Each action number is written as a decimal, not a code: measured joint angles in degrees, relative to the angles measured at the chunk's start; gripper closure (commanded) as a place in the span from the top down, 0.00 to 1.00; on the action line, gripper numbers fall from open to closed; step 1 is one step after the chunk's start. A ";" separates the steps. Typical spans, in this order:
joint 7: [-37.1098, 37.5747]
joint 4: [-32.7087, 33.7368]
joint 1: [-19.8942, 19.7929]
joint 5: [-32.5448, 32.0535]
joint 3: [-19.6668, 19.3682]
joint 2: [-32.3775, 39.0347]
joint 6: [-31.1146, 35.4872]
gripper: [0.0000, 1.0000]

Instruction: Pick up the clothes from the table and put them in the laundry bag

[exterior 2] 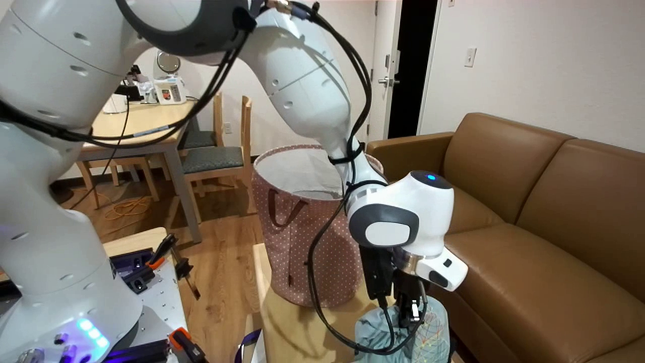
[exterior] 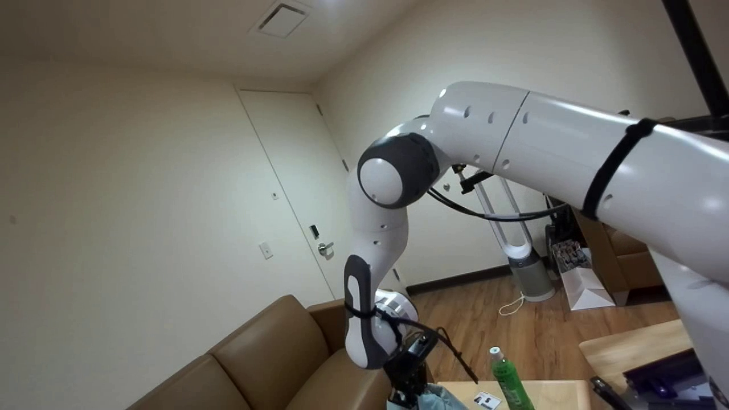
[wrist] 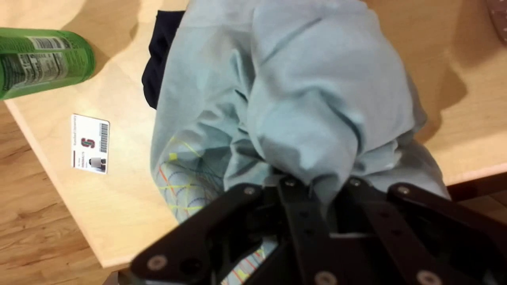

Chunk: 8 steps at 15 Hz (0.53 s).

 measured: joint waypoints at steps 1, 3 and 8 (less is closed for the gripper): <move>0.00 -1.05 0.19 -0.04 -0.03 -1.10 0.02 0.09; 0.00 -1.75 0.32 -0.05 -0.10 -1.49 0.13 0.09; 0.95 -2.28 1.50 -0.61 -2.41 -4.15 4.62 0.09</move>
